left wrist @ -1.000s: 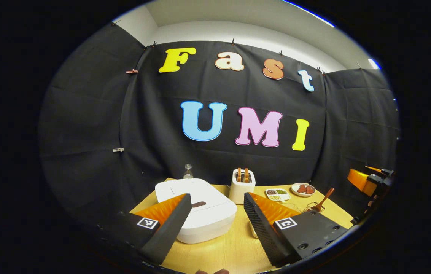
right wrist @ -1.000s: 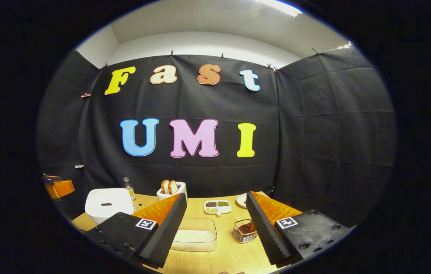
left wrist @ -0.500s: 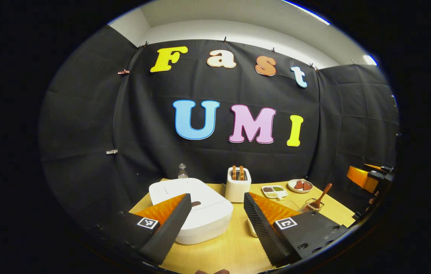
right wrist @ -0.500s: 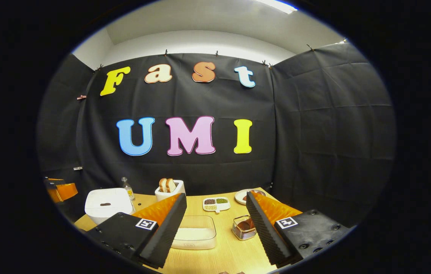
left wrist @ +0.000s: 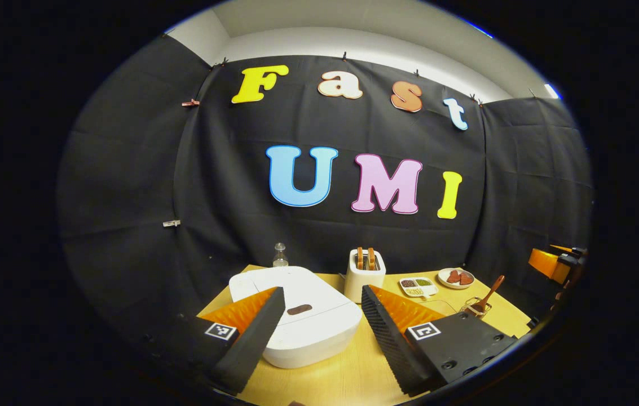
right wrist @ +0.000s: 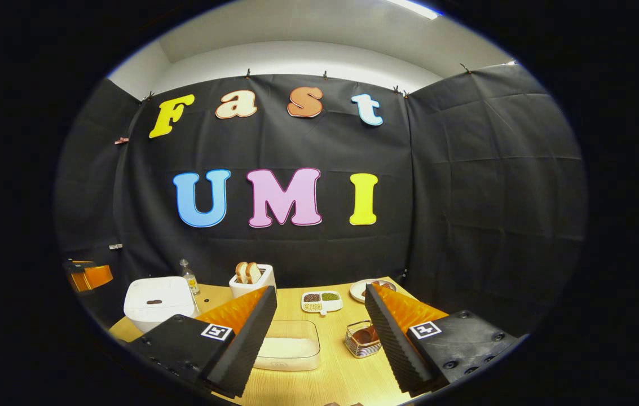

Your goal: Close the left gripper, press the button to open the rice cooker; take a wooden spoon from the chopstick holder with the right hand, scoop a spoonful of rice and pour it into the rice cooker, then put the wooden spoon back into the chopstick holder.

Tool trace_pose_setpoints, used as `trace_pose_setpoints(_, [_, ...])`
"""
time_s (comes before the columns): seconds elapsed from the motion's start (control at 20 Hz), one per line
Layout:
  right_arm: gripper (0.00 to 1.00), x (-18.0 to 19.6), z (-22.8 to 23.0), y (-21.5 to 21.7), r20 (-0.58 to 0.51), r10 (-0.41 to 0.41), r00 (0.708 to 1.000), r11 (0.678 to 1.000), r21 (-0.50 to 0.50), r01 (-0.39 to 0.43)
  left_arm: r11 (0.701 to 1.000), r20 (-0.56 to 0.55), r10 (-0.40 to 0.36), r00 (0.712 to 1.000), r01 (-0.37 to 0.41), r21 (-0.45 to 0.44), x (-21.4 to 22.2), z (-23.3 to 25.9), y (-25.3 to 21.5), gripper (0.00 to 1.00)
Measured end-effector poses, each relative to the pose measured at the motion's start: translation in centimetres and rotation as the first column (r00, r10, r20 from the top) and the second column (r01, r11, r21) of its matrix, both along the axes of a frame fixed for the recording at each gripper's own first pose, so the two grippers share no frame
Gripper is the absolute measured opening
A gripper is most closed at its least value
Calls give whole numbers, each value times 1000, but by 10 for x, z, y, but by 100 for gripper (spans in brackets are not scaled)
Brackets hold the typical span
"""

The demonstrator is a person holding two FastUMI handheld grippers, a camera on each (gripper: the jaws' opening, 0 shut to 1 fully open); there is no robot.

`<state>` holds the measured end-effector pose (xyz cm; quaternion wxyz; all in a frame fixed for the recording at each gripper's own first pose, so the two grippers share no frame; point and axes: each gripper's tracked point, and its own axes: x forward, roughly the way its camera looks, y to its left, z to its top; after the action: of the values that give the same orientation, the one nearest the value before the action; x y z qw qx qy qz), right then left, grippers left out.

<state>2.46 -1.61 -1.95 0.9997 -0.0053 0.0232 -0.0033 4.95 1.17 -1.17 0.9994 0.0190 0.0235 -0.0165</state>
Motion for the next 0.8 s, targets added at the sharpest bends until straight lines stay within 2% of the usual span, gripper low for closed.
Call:
trace_pose_setpoints(0.1, [98, 4, 2, 0, -4, 1, 1000, 1000, -7, -1, 1000, -16, -7, 1000, 7, -8, 11, 2, 3, 87])
trace_pose_setpoints(0.15, [98, 6, 2, 1, -8, 3, 1000, 1000, -10, -3, 1000, -25, -4, 1000, 4, -13, 17, 3, 6, 75])
trace_pose_setpoints(0.2, [98, 9, 3, 2, -13, 6, 1000, 1000, -14, -6, 1000, -33, 2, 999, -3, -20, 24, 3, 10, 74])
trace_pose_setpoints(0.25, [98, 12, 3, 2, -18, 9, 1000, 1000, -20, -9, 1000, -45, 2, 999, -3, -28, 31, 3, 12, 63])
trace_pose_setpoints(0.3, [98, 14, 5, 3, -21, 11, 1000, 1000, -26, -12, 999, -59, 4, 998, -7, -36, 36, 2, 14, 58])
trace_pose_setpoints(0.35, [98, 17, 8, 2, -18, 12, 1000, 999, -30, -13, 999, -73, 10, 997, -14, -44, 41, 1, 18, 46])
trace_pose_setpoints(0.4, [98, 19, 12, 2, -13, 12, 1000, 999, -34, -12, 999, -84, 20, 996, -24, -49, 48, 1, 24, 40])
trace_pose_setpoints(0.45, [98, 22, 15, 1, -9, 11, 1000, 999, -37, -11, 998, -96, 27, 995, -32, -55, 53, 0, 29, 29])
trace_pose_setpoints(0.5, [98, 25, 15, -2, -6, 9, 1000, 999, -38, -9, 997, -109, 34, 994, -41, -62, 60, -4, 32, 24])
trace_pose_setpoints(0.55, [98, 28, 15, -5, -7, 6, 1000, 999, -37, -6, 996, -123, 49, 991, -58, -70, 65, -7, 37, 10])
trace_pose_setpoints(0.8, [98, 38, 5, -26, -32, -7, 999, 999, -36, 6, 987, -224, 38, 974, -71, -142, 102, -43, 39, 7])
